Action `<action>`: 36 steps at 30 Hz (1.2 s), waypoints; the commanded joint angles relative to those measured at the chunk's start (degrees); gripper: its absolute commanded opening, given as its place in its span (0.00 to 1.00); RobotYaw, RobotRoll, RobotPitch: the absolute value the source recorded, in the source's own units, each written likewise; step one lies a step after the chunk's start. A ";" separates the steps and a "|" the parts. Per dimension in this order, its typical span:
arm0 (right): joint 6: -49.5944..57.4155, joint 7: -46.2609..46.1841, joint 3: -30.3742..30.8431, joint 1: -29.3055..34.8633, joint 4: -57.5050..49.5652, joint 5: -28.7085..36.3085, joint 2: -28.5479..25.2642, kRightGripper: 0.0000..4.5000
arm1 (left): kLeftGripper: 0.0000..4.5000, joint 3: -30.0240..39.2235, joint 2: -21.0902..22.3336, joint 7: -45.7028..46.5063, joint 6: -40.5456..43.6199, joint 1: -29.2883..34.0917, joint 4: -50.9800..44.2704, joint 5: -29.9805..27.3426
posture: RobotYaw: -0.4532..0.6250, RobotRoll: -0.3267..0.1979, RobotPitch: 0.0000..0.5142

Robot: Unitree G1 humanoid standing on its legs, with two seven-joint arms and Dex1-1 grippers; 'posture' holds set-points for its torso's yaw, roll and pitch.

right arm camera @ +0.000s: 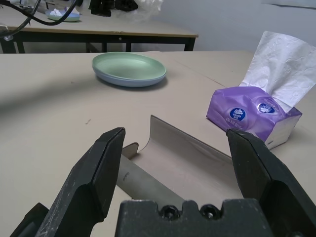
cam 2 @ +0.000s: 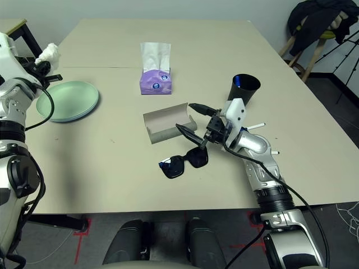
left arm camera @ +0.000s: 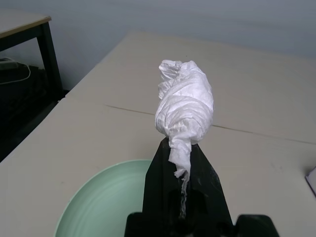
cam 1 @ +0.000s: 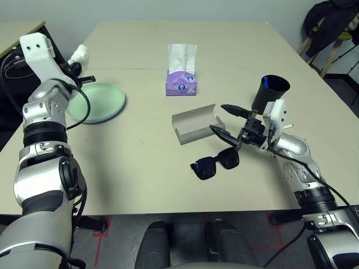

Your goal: Organize and tidy the items on the table.

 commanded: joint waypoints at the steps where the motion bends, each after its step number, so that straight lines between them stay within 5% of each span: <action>1: 0.16 -0.39 0.19 -0.03 -0.80 -1.04 -0.19 1.00 | 0.11 -3.09 0.16 -1.81 0.55 1.28 0.91 1.92 | 0.51 0.62 0.15; 12: 1.66 -0.99 -0.14 0.04 -2.68 -0.55 -0.31 1.00 | 1.00 -6.43 1.40 -3.62 1.85 3.87 0.92 4.06 | 0.51 0.62 0.15; 19: 1.76 -0.95 -0.35 -0.52 -2.72 -0.47 -0.25 1.00 | 1.00 -7.90 1.41 -7.24 4.02 6.19 -3.78 3.67 | 0.51 0.62 0.15; 26: 2.74 -0.99 -0.89 -1.82 -1.91 0.03 -0.27 1.00 | 1.00 -11.46 -0.68 -31.18 2.99 14.43 -20.73 -4.49 | 0.53 0.62 0.16; 36: 8.26 1.14 -2.15 -2.15 -3.05 3.31 -1.82 1.00 | 1.00 -14.84 -2.09 -44.47 -3.83 23.32 -26.20 -6.21 | 0.53 0.62 0.20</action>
